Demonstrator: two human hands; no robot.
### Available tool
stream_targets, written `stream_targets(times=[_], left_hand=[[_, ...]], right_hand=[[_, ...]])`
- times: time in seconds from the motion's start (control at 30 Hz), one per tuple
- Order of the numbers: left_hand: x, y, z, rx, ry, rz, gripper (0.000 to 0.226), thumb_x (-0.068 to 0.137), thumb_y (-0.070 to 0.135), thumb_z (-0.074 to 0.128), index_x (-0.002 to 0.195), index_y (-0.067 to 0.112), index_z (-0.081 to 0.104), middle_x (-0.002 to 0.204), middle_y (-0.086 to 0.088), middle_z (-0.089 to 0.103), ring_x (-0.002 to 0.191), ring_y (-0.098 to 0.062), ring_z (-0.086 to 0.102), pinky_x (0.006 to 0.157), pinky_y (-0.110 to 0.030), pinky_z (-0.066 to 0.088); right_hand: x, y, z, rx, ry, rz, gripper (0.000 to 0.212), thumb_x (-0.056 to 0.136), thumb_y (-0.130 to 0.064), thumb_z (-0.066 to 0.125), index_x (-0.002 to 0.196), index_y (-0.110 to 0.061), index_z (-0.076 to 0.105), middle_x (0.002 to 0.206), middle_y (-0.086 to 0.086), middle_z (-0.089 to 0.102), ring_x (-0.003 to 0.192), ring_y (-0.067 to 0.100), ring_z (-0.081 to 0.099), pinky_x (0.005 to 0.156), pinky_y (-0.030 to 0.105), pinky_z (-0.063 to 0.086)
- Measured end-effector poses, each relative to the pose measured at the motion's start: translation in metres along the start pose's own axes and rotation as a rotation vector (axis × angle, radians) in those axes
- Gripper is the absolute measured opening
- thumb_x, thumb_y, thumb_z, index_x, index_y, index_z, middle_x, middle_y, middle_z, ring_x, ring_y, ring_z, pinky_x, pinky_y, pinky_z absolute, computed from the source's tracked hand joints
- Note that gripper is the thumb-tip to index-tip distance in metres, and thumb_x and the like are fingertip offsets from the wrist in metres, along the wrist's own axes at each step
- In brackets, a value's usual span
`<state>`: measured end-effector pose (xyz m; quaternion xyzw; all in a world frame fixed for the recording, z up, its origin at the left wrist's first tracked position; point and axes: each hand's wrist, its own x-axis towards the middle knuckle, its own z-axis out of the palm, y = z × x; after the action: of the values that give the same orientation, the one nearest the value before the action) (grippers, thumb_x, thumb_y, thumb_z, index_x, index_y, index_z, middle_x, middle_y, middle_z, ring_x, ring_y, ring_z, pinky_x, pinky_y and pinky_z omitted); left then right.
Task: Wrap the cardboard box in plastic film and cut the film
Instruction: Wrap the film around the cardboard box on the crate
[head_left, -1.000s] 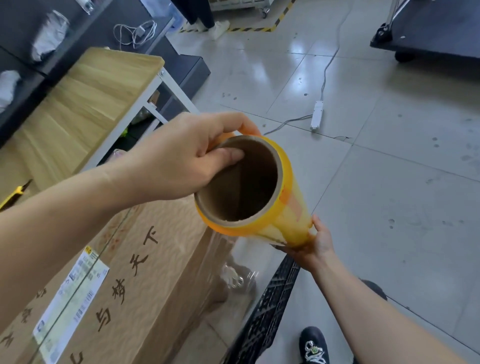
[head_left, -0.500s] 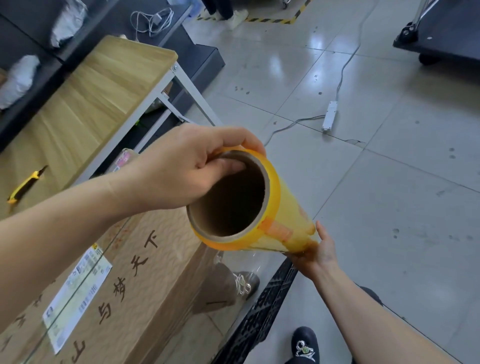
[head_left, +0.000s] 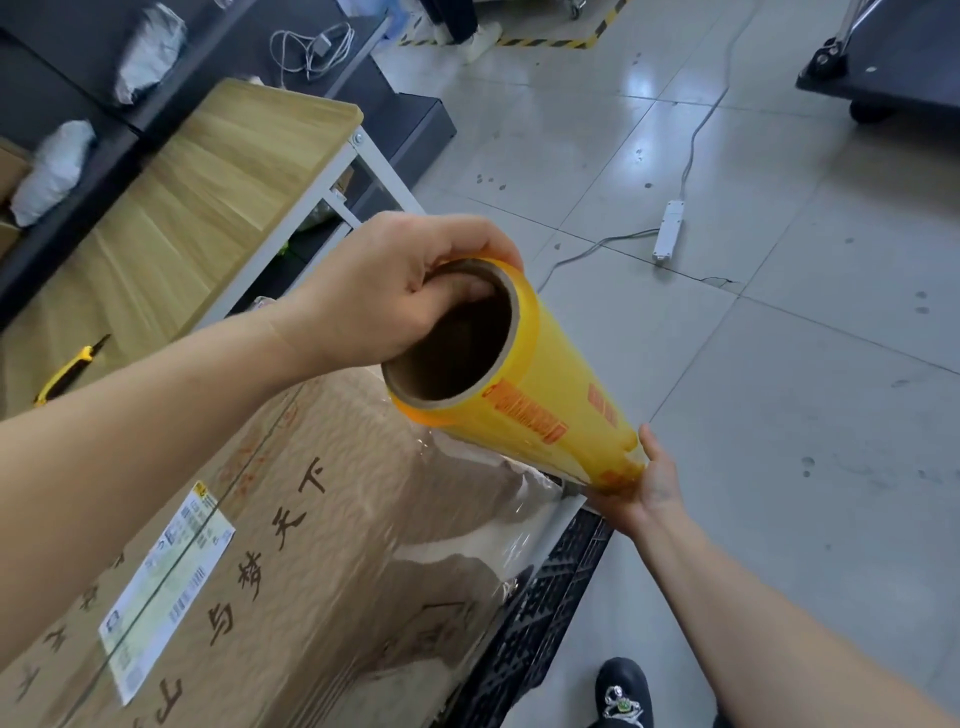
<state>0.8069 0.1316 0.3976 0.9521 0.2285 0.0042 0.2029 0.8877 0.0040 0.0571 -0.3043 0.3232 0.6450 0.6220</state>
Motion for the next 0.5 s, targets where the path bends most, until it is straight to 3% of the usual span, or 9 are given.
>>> stream_targets(times=[0.37, 0.5], left_hand=[[0.013, -0.021, 0.010, 0.033, 0.017, -0.019, 0.026, 0.089, 0.015, 0.053, 0.110, 0.016, 0.068, 0.100, 0.000, 0.073, 0.094, -0.016, 0.068, 0.085, -0.038, 0.053], [0.018, -0.034, 0.010, 0.050, 0.019, -0.056, 0.029, 0.088, 0.012, 0.051, 0.111, 0.016, 0.068, 0.098, 0.003, 0.071, 0.089, -0.012, 0.065, 0.083, -0.027, 0.052]], right_hand=[[0.017, -0.007, 0.004, -0.074, 0.069, 0.049, 0.054, 0.082, -0.057, 0.058, 0.123, -0.022, 0.058, 0.121, 0.017, 0.063, 0.109, 0.037, 0.060, 0.094, 0.051, 0.047], [0.027, -0.010, 0.010, -0.062, 0.061, 0.089, 0.052, 0.085, -0.056, 0.056, 0.123, -0.020, 0.058, 0.116, 0.017, 0.065, 0.106, 0.036, 0.062, 0.089, 0.050, 0.051]])
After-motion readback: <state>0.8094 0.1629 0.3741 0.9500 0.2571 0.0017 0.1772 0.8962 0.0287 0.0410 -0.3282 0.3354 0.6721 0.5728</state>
